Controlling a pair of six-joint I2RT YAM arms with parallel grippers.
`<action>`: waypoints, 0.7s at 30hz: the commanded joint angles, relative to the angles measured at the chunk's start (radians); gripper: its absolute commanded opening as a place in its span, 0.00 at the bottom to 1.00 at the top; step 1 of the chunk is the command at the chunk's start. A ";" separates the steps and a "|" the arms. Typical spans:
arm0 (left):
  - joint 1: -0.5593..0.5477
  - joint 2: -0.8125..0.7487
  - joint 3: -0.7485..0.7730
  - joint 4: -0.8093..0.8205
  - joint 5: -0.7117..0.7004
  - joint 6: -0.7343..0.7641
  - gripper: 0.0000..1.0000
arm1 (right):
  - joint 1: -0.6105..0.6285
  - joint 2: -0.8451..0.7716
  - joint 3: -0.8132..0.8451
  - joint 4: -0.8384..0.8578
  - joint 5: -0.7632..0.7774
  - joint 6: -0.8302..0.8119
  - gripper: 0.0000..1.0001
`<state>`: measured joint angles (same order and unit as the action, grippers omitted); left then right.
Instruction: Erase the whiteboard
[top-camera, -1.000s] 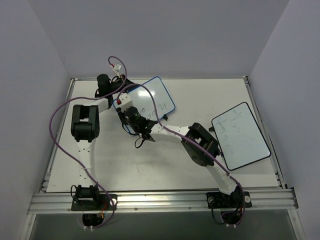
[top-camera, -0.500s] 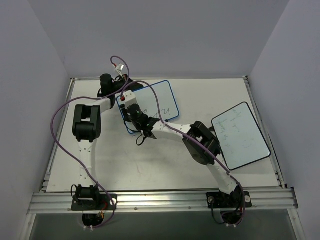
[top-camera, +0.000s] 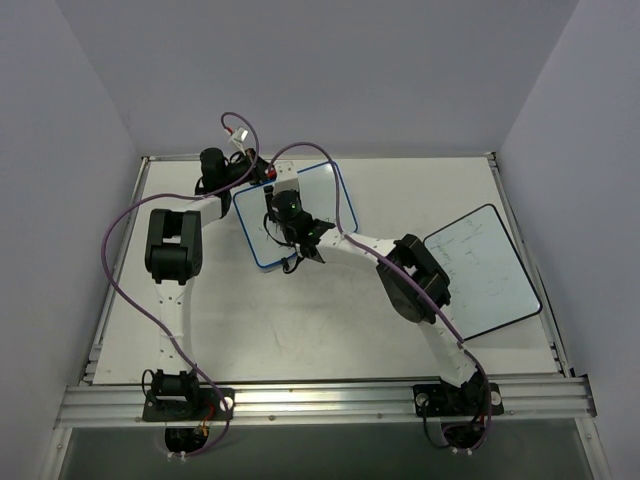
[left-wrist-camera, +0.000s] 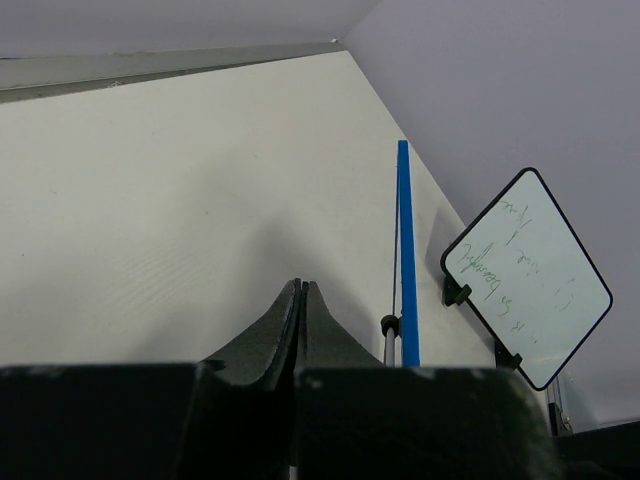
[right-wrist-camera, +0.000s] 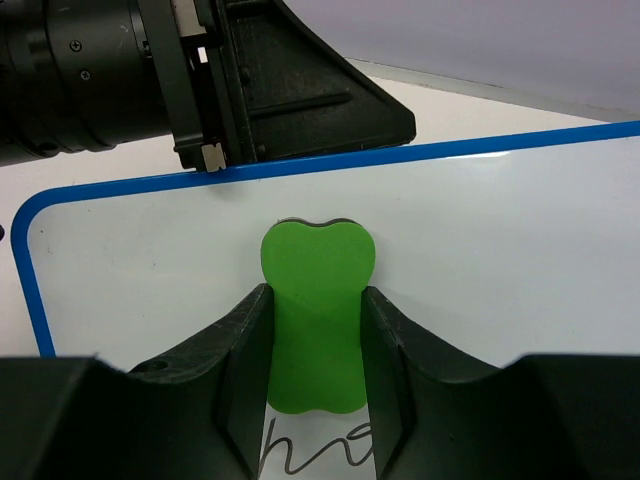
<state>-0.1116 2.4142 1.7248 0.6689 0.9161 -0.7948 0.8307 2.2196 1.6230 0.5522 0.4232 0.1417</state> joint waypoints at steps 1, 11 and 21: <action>-0.023 -0.055 0.004 -0.008 0.098 0.025 0.02 | -0.022 0.003 -0.009 -0.092 0.049 -0.005 0.04; -0.025 -0.058 0.004 -0.008 0.098 0.023 0.02 | 0.067 0.026 -0.015 -0.049 -0.012 -0.059 0.04; -0.025 -0.061 0.002 -0.009 0.096 0.025 0.02 | 0.139 0.037 -0.075 0.011 -0.040 -0.034 0.04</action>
<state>-0.1116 2.4123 1.7248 0.6689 0.9329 -0.7956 0.9516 2.2238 1.5738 0.5659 0.4068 0.1036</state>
